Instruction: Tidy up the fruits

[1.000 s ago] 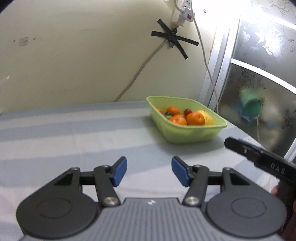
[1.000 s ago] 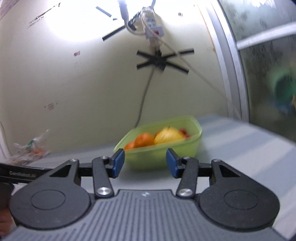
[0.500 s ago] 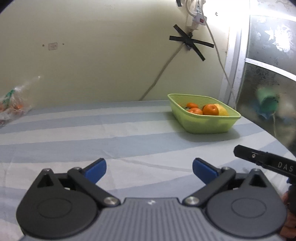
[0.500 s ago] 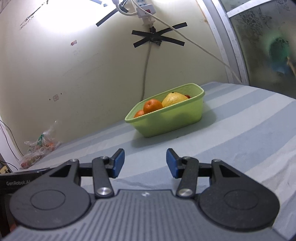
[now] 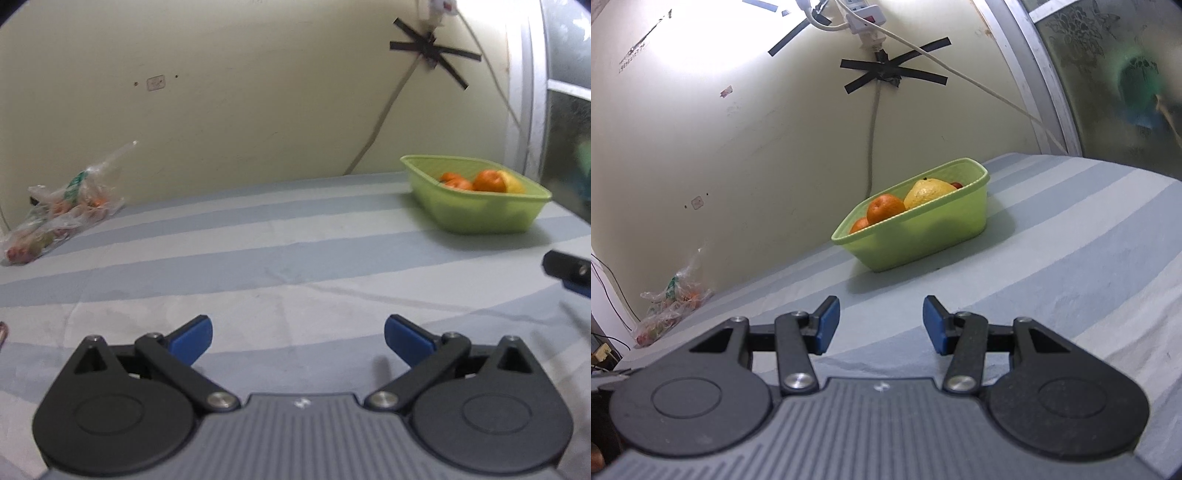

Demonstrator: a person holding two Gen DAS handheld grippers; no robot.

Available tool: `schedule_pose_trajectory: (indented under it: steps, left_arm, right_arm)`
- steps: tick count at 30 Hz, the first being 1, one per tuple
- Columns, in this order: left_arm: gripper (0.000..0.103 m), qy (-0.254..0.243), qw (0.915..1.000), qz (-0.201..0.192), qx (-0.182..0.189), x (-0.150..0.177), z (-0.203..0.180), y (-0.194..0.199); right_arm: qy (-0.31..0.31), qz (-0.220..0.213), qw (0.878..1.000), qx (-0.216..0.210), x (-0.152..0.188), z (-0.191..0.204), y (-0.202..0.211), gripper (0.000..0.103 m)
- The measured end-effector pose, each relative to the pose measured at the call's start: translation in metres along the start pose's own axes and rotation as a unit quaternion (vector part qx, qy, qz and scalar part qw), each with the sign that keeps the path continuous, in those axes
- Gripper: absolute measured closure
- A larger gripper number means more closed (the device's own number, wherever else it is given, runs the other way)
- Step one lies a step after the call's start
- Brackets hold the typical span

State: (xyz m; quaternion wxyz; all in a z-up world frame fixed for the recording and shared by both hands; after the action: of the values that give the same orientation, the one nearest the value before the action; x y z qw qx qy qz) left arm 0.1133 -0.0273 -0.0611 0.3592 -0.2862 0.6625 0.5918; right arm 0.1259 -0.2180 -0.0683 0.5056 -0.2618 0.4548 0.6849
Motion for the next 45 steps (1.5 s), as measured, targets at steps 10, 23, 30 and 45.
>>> schedule_pose_trajectory:
  steps: [10, 23, 30, 45]
  left_arm:
    - [0.0, -0.019, 0.9996, -0.007, -0.019, 0.003, 0.005, 0.001]
    - [0.0, -0.043, 0.9989, 0.0, -0.021, 0.005, 0.001, -0.001]
    - [0.0, -0.042, 0.9988, -0.002, -0.027, 0.006, 0.0, 0.0]
    - [0.0, -0.034, 0.998, -0.015, -0.051, 0.004, 0.007, 0.005]
  right_arm:
    - [-0.016, 0.014, 1.0, -0.001, -0.002, -0.006, -0.007, 0.05]
    - [-0.019, 0.015, 1.0, -0.007, -0.002, -0.006, -0.005, 0.049]
    - [-0.023, 0.017, 0.999, -0.015, -0.003, -0.008, -0.005, 0.049]
    - [-0.024, 0.02, 0.999, -0.026, -0.007, -0.013, -0.01, 0.049]
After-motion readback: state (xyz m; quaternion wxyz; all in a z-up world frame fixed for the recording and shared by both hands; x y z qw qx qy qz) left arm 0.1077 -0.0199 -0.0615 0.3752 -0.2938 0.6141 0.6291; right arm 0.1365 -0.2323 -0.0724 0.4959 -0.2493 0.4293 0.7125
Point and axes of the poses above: each gripper's, at about its wrist camera, not at the fingertips, and y roughly against the way its jaws point, z to its left, x to its underside, the point moved 10 cm from there along -y, roughly the way its jaws point, and after that the axes turned 13 degrees about x, right-handed, at the moved point
